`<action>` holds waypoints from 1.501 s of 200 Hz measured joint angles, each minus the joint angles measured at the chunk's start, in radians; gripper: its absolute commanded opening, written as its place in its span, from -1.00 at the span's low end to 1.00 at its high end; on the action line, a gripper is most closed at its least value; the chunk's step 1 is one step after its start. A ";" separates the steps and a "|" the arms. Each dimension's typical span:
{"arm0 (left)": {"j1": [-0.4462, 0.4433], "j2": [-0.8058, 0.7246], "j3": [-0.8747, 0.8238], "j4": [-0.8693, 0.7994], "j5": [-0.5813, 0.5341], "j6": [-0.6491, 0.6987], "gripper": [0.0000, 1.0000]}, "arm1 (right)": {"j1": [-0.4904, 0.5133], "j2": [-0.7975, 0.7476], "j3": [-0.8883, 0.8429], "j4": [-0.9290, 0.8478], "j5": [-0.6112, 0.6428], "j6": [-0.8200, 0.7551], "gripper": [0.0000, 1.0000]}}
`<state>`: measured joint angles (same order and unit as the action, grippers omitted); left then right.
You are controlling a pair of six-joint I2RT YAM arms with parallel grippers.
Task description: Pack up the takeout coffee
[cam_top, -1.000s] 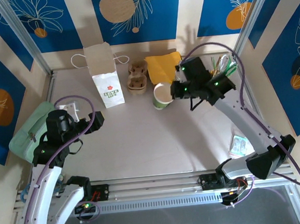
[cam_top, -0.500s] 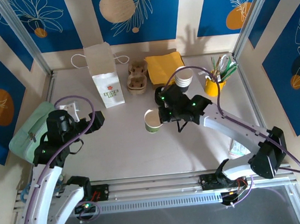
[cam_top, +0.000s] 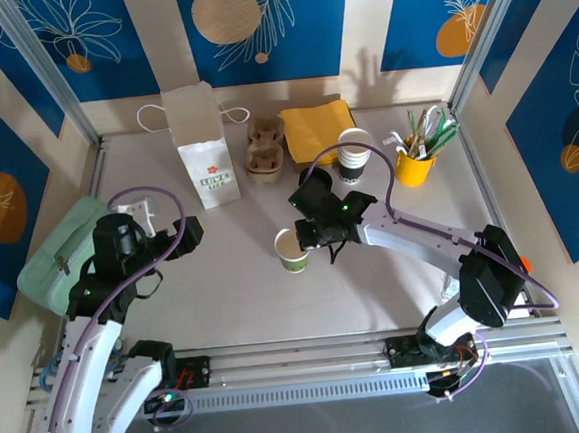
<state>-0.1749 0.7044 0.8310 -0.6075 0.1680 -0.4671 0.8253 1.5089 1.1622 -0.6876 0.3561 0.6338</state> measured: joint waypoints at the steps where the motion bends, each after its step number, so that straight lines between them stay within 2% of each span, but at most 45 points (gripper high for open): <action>1: 0.000 0.000 0.000 0.000 0.000 0.000 1.00 | 0.000 0.000 0.000 0.000 0.000 0.000 -0.85; 66: 0.000 0.025 -0.002 0.021 0.000 0.000 1.00 | 0.007 0.027 -0.033 0.040 0.003 0.023 -0.68; 88: 0.000 0.025 -0.002 0.024 0.000 0.000 1.00 | 0.010 0.035 -0.033 0.041 0.003 0.024 -0.57; 112: 0.000 0.029 -0.002 0.024 0.001 0.000 1.00 | 0.010 0.035 -0.033 0.040 0.004 0.029 -0.35; 177: 0.000 0.045 -0.002 0.023 0.019 0.000 1.00 | 0.010 0.008 0.032 -0.013 0.008 0.011 -0.13; 216: 0.000 0.045 -0.002 0.040 0.105 0.005 0.84 | -0.013 -0.080 0.074 -0.015 0.016 -0.034 -0.07; 232: -0.001 0.045 -0.002 0.055 0.141 0.002 0.70 | -0.047 -0.111 0.082 0.000 0.024 -0.068 -0.05; 244: -0.007 0.045 -0.002 0.061 0.157 0.004 0.66 | -0.078 -0.126 0.082 0.018 0.026 -0.092 -0.04; 270: -0.066 0.046 -0.001 0.092 0.150 -0.004 0.65 | -0.159 -0.144 0.061 0.110 0.027 -0.138 0.01; 300: -0.228 0.128 0.058 0.107 0.070 -0.007 0.69 | -0.283 -0.169 -0.031 0.229 0.006 -0.143 0.00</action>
<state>-0.4030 0.8322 0.8890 -0.5007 0.2379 -0.4740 0.5419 1.3399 1.1309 -0.4591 0.3622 0.4908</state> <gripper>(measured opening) 0.835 0.504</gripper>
